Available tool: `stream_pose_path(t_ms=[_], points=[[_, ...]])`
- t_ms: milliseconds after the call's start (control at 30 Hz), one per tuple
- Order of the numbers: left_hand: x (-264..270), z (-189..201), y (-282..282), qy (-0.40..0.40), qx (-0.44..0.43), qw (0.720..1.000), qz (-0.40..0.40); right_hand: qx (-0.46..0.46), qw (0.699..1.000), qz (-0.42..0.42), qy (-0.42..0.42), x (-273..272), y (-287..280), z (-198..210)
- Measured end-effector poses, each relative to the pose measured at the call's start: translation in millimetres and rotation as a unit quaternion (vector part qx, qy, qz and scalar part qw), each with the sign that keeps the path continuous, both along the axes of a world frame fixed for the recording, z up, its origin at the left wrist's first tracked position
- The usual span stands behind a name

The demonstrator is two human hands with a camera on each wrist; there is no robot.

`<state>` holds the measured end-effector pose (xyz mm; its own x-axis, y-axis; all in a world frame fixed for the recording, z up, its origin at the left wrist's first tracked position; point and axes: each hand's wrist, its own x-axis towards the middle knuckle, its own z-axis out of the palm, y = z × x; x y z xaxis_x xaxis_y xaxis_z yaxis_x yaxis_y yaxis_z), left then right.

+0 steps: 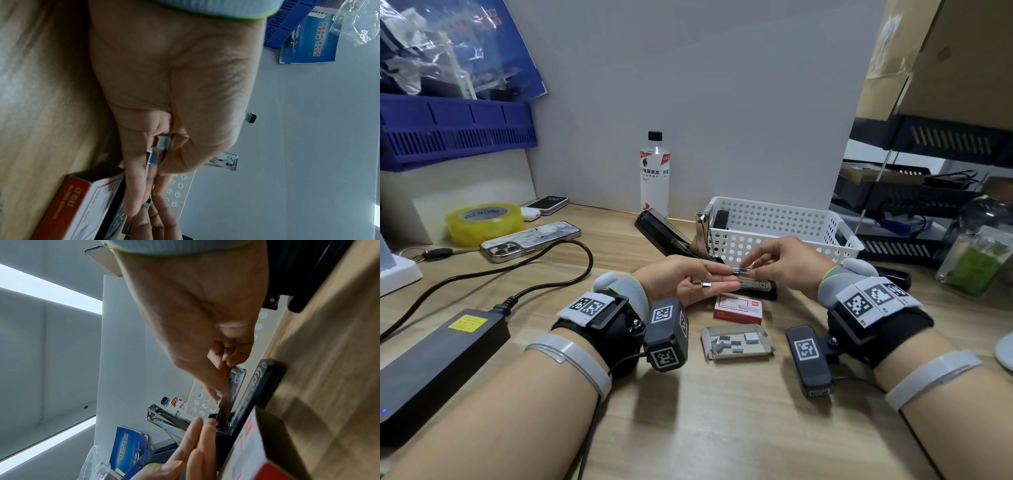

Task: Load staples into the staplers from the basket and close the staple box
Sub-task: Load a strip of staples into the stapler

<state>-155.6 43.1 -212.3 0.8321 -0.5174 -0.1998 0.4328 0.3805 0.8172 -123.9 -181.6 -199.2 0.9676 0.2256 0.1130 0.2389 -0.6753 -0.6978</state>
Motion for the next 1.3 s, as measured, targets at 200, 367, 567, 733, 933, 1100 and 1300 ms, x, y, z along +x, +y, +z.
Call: stream_pose_path(t_ms=[200,367,567,733,933,1100,1300], points=[[0,0,0,0.0,-0.001,1.0,0.004,-0.037,0.999,0.006,-0.012,-2,2,4],[-1,0,-1,-0.006,0.006,1.0,0.007,-0.064,0.998,0.003,-0.018,-5,3,10],[-1,0,0,-0.004,0.004,1.0,0.005,-0.116,0.992,-0.014,-0.037,-12,8,18],[-1,0,0,-0.001,0.003,1.0,0.007,-0.118,0.992,-0.024,-0.037,-14,9,20],[-2,2,0,0.004,-0.001,1.0,0.006,-0.144,0.989,-0.041,-0.018,-15,7,21],[-1,2,0,0.005,0.001,1.0,0.004,-0.168,0.985,-0.041,-0.013,-17,8,24],[0,1,1,0.006,-0.001,1.0,-0.001,-0.178,0.983,-0.047,-0.011,-18,9,26]])
